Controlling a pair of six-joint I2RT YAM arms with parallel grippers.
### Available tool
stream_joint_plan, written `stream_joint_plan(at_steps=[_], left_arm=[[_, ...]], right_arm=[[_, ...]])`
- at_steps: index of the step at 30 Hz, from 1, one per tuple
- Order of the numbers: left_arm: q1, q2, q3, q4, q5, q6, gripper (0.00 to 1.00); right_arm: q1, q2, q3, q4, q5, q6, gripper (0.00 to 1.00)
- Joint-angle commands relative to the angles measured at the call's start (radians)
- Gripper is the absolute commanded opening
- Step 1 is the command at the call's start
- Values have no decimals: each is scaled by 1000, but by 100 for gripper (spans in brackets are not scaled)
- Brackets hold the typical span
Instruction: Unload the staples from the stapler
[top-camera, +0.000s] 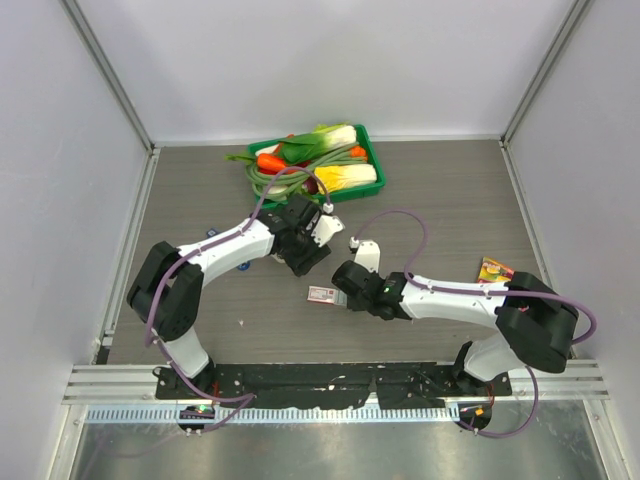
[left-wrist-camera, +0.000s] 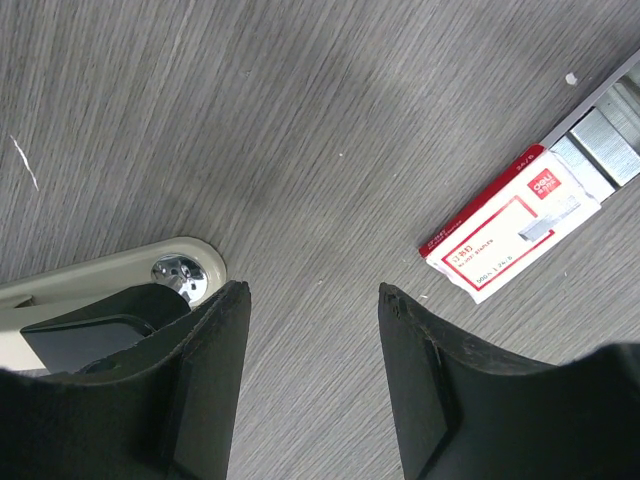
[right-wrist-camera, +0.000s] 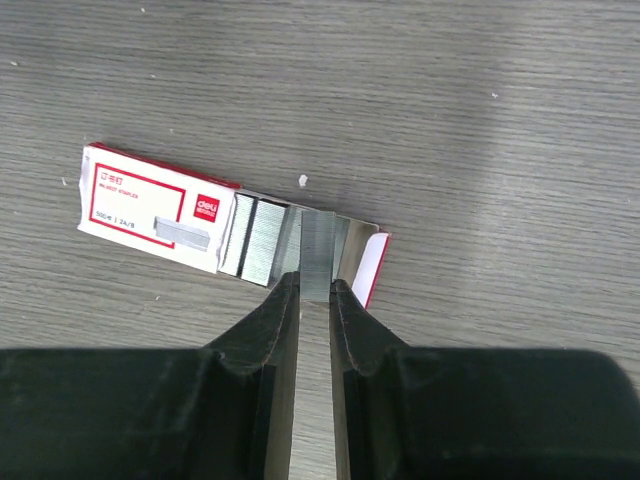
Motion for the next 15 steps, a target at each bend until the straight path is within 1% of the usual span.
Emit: stream_joint_plan(at_steps=[1, 15], left_arm=[[-4, -14, -7, 34, -18, 5, 58], [-2, -40, -14, 30, -22, 13, 58]], right_arm=[[1, 0, -11, 15, 31, 24, 13], [0, -11, -34, -12, 57, 31, 13]])
